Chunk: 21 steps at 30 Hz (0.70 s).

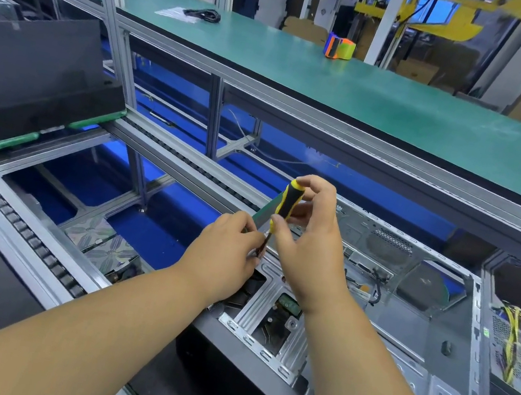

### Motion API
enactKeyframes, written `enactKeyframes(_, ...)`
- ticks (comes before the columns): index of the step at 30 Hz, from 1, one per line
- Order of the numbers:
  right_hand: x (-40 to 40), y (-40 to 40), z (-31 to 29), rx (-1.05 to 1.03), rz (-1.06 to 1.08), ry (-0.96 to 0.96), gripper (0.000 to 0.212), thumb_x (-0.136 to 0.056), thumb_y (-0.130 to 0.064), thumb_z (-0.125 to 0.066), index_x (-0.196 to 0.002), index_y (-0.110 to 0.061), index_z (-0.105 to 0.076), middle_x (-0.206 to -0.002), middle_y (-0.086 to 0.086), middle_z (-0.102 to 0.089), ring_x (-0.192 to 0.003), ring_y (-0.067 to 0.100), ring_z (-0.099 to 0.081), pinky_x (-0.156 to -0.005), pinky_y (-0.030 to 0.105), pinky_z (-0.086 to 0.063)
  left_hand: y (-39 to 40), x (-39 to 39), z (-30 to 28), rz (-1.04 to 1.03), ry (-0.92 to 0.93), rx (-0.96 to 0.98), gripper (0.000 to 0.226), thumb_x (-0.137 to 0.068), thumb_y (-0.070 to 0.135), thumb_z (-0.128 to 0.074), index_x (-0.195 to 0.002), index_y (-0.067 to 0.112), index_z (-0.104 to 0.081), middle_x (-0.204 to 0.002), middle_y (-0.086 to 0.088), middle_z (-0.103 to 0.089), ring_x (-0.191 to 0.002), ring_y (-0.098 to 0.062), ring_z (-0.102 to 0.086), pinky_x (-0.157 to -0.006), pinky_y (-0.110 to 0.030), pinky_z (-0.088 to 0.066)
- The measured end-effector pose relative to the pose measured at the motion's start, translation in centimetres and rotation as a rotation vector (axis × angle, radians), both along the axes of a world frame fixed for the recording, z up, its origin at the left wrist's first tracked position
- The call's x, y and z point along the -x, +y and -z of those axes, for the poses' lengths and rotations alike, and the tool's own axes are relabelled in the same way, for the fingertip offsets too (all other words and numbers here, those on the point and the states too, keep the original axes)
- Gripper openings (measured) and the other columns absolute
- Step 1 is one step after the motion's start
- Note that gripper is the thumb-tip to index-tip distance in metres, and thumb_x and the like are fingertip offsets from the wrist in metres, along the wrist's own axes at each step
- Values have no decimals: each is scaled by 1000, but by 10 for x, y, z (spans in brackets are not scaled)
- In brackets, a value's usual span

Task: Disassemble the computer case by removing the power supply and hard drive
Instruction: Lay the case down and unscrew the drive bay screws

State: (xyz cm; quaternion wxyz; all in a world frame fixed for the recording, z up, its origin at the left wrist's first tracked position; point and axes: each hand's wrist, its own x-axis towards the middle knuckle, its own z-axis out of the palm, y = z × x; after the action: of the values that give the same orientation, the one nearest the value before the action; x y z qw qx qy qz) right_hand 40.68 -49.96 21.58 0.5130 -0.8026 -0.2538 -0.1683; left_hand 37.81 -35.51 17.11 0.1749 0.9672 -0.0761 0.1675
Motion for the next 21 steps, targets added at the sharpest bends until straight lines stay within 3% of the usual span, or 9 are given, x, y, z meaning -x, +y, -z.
enactKeyframes(4,1,-1,-1,-15,-41,35,54,-85,-2,-61,-120,-36,-37,-106,-10,-57,-99,15,-63,-87,45,-53,-1,1,-1,3,2,-27,19,-92,34,-61,-107,23,-63,-113,5,-47,-107,-19,-41,-82,-30,-41)
enactKeyframes(10,1,-3,-1,20,27,-36,57,-84,-11,-72,-117,-42,-37,-105,-20,-50,-92,10,-56,-77,25,-53,-3,1,-3,-3,-1,-60,24,-93,34,-59,-114,23,-61,-118,5,-47,-113,-19,-41,-84,-29,-39)
enactKeyframes(17,1,-4,-1,-15,-12,25,54,-85,-4,-59,-122,-37,-38,-110,-14,-58,-98,13,-64,-85,44,-54,-4,3,-4,0,-4,-49,19,-93,33,-60,-109,21,-63,-115,4,-48,-110,-19,-42,-82,-30,-39)
enactKeyframes(21,0,-4,-1,-17,-17,25,53,-83,-9,-58,-121,-40,-39,-113,-13,-56,-98,12,-63,-86,40,-54,-3,4,-3,-2,-6,-68,21,-93,34,-59,-112,24,-61,-115,5,-48,-109,-18,-41,-79,-26,-31)
